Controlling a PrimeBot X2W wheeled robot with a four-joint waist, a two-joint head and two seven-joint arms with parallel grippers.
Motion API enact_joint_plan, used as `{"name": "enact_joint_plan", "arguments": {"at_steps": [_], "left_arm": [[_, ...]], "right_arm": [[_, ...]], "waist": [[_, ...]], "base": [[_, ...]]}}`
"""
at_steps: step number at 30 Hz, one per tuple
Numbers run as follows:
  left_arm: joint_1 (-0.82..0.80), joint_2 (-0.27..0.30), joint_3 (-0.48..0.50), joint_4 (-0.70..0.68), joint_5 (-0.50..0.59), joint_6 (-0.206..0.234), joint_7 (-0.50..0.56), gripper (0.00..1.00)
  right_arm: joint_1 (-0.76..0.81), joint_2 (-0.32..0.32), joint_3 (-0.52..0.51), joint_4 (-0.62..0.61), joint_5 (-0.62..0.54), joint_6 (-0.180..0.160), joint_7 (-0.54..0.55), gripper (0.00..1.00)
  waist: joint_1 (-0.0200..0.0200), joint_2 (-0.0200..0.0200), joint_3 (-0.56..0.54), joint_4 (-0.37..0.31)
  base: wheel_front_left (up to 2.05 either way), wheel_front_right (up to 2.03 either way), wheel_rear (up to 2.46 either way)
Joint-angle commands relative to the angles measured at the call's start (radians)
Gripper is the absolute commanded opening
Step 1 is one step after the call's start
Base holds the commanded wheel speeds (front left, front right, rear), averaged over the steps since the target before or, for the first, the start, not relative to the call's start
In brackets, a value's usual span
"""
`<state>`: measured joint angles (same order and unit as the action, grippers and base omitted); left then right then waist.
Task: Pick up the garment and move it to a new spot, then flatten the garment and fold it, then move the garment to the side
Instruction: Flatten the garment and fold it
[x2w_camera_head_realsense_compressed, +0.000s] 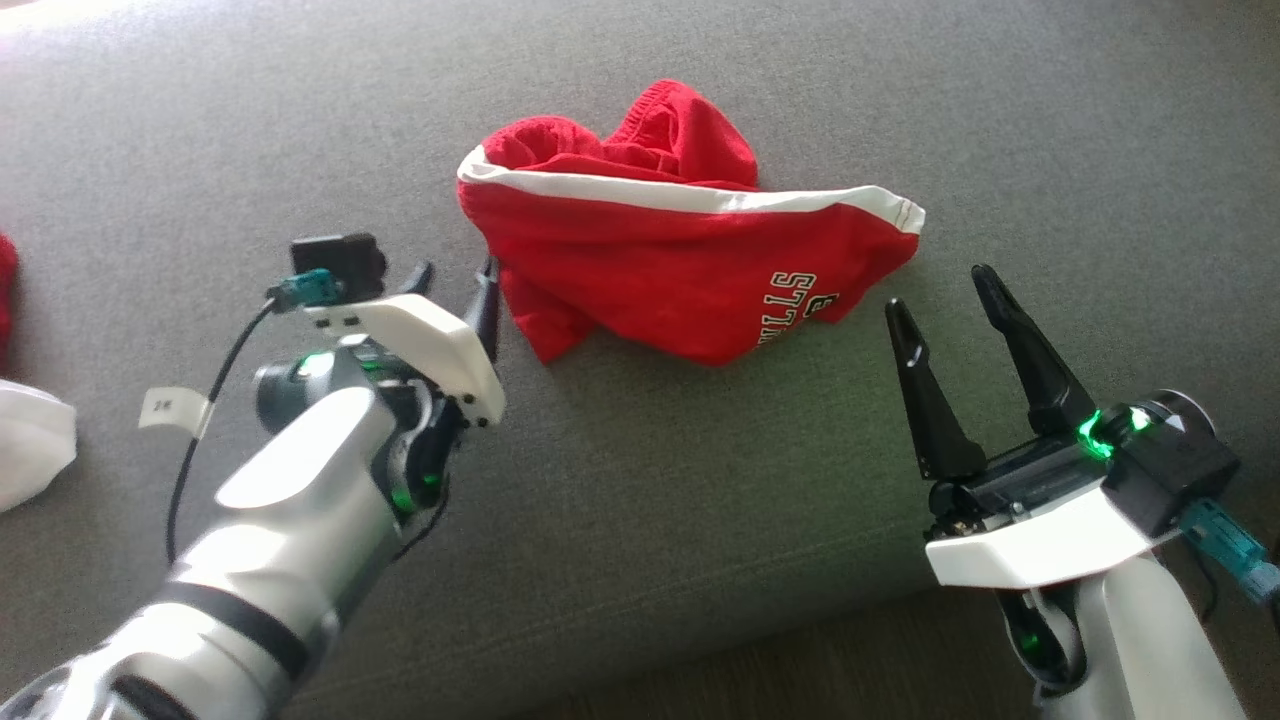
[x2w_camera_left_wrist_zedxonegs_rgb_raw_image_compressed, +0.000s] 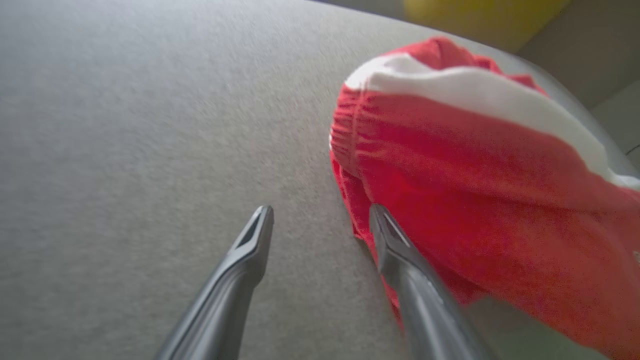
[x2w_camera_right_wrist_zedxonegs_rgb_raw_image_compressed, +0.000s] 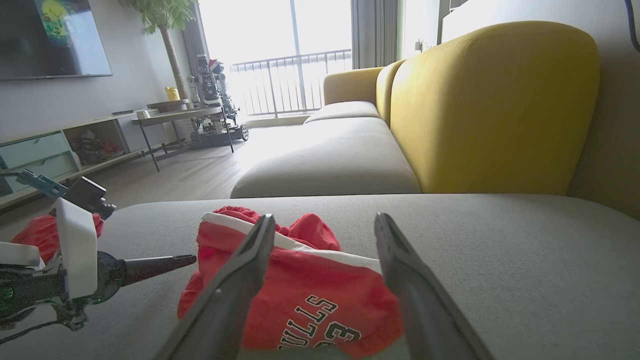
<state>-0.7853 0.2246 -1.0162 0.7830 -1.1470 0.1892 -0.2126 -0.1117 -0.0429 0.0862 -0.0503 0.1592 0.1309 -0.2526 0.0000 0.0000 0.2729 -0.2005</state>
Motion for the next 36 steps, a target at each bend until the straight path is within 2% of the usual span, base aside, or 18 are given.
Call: {"name": "enact_joint_plan", "arguments": {"at_steps": [1,2,3,5,11,14,15,17,19,23,28,31,36], "left_arm": [[-0.063,-0.01,0.036,0.015,-0.014,-0.057,0.004,1.0],[-0.063,-0.01,0.036,0.015,-0.014,-0.057,0.004,1.0],[-0.079,-0.034,0.036,0.056,-0.021,-0.106,0.002,1.0],[-0.096,-0.061,0.027,0.099,-0.021,-0.146,0.009,1.0],[-0.144,-0.117,0.021,0.211,-0.017,-0.194,0.001,1.0],[-0.177,-0.13,0.015,0.271,0.014,-0.194,-0.029,1.0],[-0.186,-0.132,0.015,0.285,0.028,-0.193,-0.037,0.0],[-0.195,-0.134,0.008,0.302,0.063,-0.192,-0.046,0.0],[-0.208,-0.126,0.029,0.283,0.11,-0.169,-0.048,0.0],[-0.16,-0.089,0.139,0.122,0.265,-0.072,-0.049,0.0],[0.03,-0.071,0.267,-0.105,0.423,0.025,-0.049,0.0],[0.149,-0.066,0.313,-0.201,0.471,0.055,-0.049,0.0],[0.319,-0.063,0.319,-0.302,0.484,0.077,-0.049,0.0]], "right_arm": [[-0.019,-0.007,0.023,-0.042,-0.007,0.0,-0.009,1.0],[-0.019,-0.007,0.023,-0.042,-0.007,0.0,-0.009,1.0],[-0.019,-0.007,0.021,-0.044,-0.01,0.0,-0.009,1.0],[-0.021,-0.007,0.021,-0.044,-0.012,0.0,-0.009,1.0],[-0.032,-0.007,0.031,-0.046,-0.009,0.0,-0.009,1.0],[-0.039,-0.007,0.042,-0.046,-0.006,0.0,-0.009,1.0],[-0.039,-0.007,0.04,-0.047,-0.004,0.0,-0.009,1.0],[-0.036,-0.007,0.031,-0.048,-0.001,0.0,-0.009,1.0],[-0.028,-0.007,0.018,-0.049,-0.003,0.0,-0.009,1.0],[-0.011,-0.007,-0.004,-0.047,-0.004,0.0,-0.009,1.0],[0.006,-0.007,0.008,-0.042,-0.003,0.0,-0.009,1.0],[0.012,-0.007,0.02,-0.04,-0.003,0.0,-0.009,1.0],[0.024,-0.007,0.022,-0.038,-0.009,0.0,-0.009,1.0]], "waist": [[0.0,0.0,0.005,-0.007],[0.0,0.0,0.005,-0.007],[0.0,0.0,0.011,-0.011],[0.0,0.0,0.017,-0.014],[0.0,0.0,0.03,-0.031],[0.0,0.0,0.036,-0.046],[0.0,0.0,0.037,-0.049],[0.0,0.0,0.034,-0.05],[0.0,0.0,0.027,-0.04],[0.0,0.0,0.005,0.001],[0.0,0.0,-0.033,0.072],[0.0,0.0,-0.048,0.104],[0.0,0.0,-0.06,0.141]], "base": [[0.0,0.0,0.0],[0.0,0.0,0.0],[0.0,0.0,0.0],[0.0,0.0,0.0],[0.0,0.0,0.0],[0.0,0.0,0.0],[0.0,0.0,0.0],[0.0,0.0,0.0],[0.0,0.0,0.0],[0.0,0.0,0.0],[0.0,0.0,0.0],[0.0,0.0,0.0],[0.0,0.0,0.0]]}}
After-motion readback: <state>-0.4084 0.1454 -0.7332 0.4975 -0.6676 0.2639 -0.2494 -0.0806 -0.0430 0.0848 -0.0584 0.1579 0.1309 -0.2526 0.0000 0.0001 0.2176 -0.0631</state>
